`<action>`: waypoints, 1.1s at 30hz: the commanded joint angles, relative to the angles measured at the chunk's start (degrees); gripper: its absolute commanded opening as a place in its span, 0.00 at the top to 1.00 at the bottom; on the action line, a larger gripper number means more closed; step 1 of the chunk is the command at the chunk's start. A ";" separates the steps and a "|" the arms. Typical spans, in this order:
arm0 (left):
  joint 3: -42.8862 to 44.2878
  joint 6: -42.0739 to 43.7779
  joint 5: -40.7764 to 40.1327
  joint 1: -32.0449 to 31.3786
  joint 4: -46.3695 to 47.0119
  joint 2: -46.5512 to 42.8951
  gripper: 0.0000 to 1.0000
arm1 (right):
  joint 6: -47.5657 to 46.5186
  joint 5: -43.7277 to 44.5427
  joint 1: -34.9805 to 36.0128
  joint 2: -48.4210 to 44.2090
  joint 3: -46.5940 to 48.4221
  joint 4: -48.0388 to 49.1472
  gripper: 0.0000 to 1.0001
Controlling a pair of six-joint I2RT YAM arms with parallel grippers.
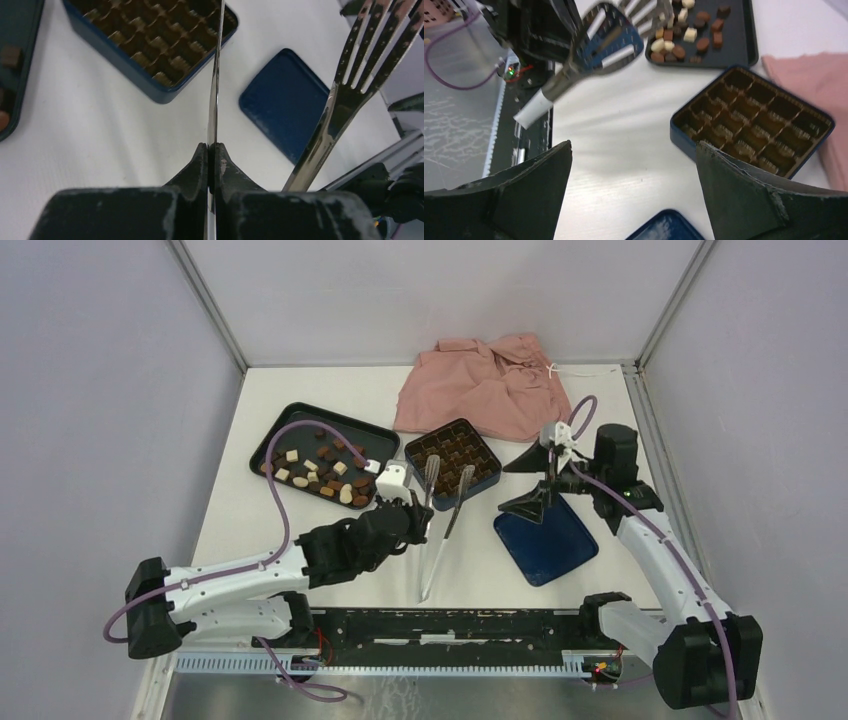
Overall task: Pack the chocolate
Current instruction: Pick up the clamp from the center of the board.
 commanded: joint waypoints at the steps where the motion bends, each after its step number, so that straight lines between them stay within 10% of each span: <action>1: -0.55 14.40 7.24 1.45 22.87 0.28 0.98 | 9.58 -4.18 2.21 0.29 8.83 2.49 0.02; 21: -1.80 10.76 41.69 13.07 51.87 2.38 0.98 | 47.01 0.27 17.93 -1.25 5.29 37.26 0.14; 29: -0.90 10.75 42.89 13.68 52.66 4.42 0.98 | 57.51 0.26 18.84 -0.67 3.54 49.17 0.32; 33: -1.03 9.14 43.46 15.00 54.46 5.57 0.98 | 59.12 0.73 19.20 -0.32 2.99 50.83 0.59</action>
